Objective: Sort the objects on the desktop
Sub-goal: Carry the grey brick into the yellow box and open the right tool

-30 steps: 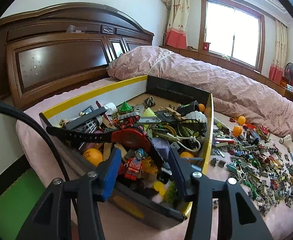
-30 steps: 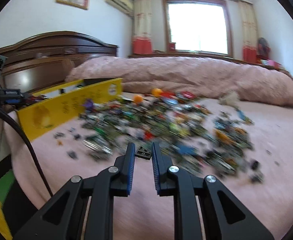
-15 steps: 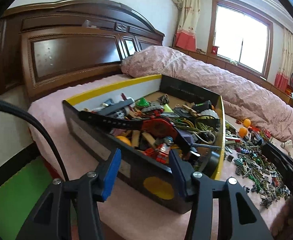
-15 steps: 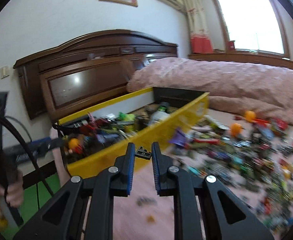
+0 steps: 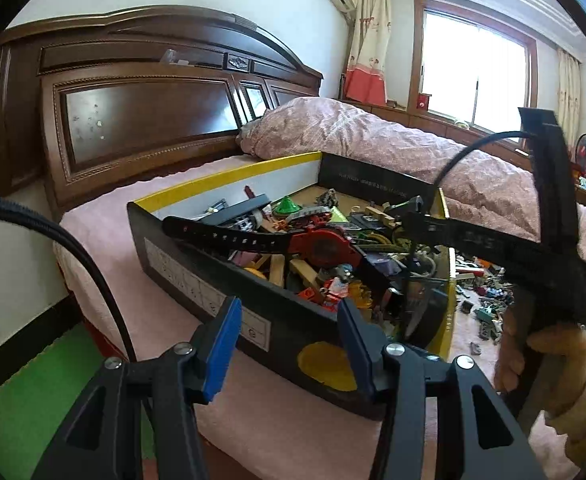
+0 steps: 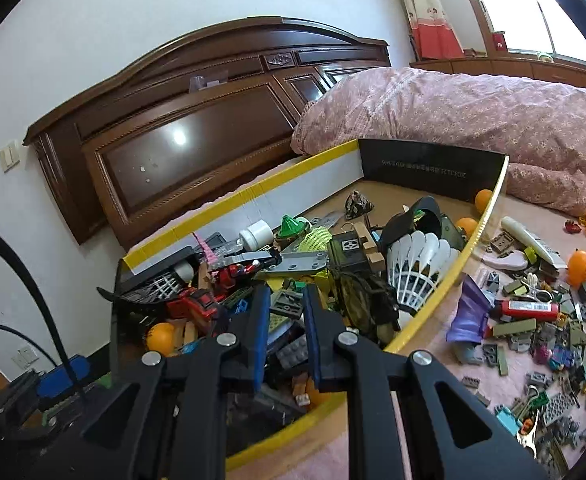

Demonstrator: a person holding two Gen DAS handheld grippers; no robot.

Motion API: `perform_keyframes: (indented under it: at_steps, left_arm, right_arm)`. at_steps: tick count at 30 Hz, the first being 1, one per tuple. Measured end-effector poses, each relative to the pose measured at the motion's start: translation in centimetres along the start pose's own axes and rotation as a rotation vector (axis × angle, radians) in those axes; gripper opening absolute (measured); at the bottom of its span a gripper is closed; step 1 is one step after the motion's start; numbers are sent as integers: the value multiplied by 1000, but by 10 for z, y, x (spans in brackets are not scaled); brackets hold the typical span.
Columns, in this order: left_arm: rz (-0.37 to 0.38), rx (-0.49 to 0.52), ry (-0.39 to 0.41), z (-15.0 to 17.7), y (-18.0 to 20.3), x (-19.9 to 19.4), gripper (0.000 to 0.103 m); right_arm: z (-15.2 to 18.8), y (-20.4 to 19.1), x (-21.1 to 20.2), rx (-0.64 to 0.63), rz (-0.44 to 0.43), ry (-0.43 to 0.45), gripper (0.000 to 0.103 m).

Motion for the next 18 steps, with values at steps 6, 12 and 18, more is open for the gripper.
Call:
perform_keyframes:
  at_steps: [6,12,18]
  left_arm:
    - [31,-40,0,-2,5,2,51]
    - [27,-38,4,-3,7,-3,51]
    - [58,-23,22,-8,19,-13,51]
  right_arm:
    - [-1,-8,11,-16,-4,-31,23]
    - [1,-7,-11,10,-17,-5,39]
    - [14,15,-58,106,-67,3,42]
Point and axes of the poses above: each gripper's, at about its wrist camera, not at the fingertips, and x roughly the way its jaws point, y to its right, z to its underside, the point moved 6 cm from there along x, roughly the way its jaws point, and after that the axes turned 12 degrees about z, right-handed, at the moved point
